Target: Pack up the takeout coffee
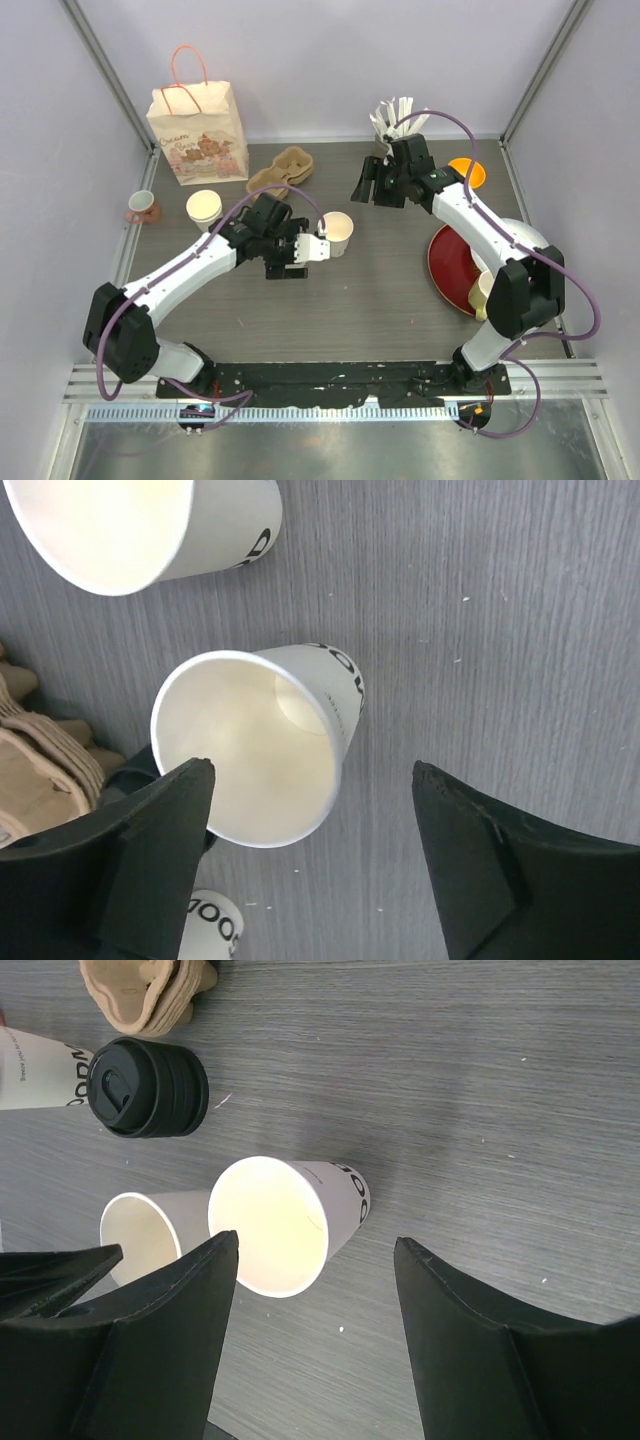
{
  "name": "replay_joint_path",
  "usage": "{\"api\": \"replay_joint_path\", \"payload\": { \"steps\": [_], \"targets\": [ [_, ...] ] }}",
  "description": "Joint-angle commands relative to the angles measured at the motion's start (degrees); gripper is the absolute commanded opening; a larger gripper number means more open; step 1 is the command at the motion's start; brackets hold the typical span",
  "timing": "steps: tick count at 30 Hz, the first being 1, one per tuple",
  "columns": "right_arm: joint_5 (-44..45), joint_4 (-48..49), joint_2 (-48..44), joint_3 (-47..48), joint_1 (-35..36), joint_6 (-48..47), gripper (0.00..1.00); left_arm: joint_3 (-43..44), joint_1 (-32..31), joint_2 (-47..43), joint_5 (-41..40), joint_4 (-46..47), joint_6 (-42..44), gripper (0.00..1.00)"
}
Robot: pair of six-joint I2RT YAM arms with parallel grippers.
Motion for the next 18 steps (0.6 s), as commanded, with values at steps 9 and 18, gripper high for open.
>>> {"api": "replay_joint_path", "payload": {
  "steps": [9, 18],
  "targets": [
    [-2.4, 3.5, -4.4, -0.2, 0.3, 0.1, 0.69, 30.6, 10.7, 3.0, 11.9, -13.6, -30.5, 0.97],
    [-4.2, 2.4, -1.8, 1.2, 0.3, 0.6, 0.69, 39.2, 21.1, 19.0, 0.1, -22.1, -35.3, 0.55]
  ]
}}
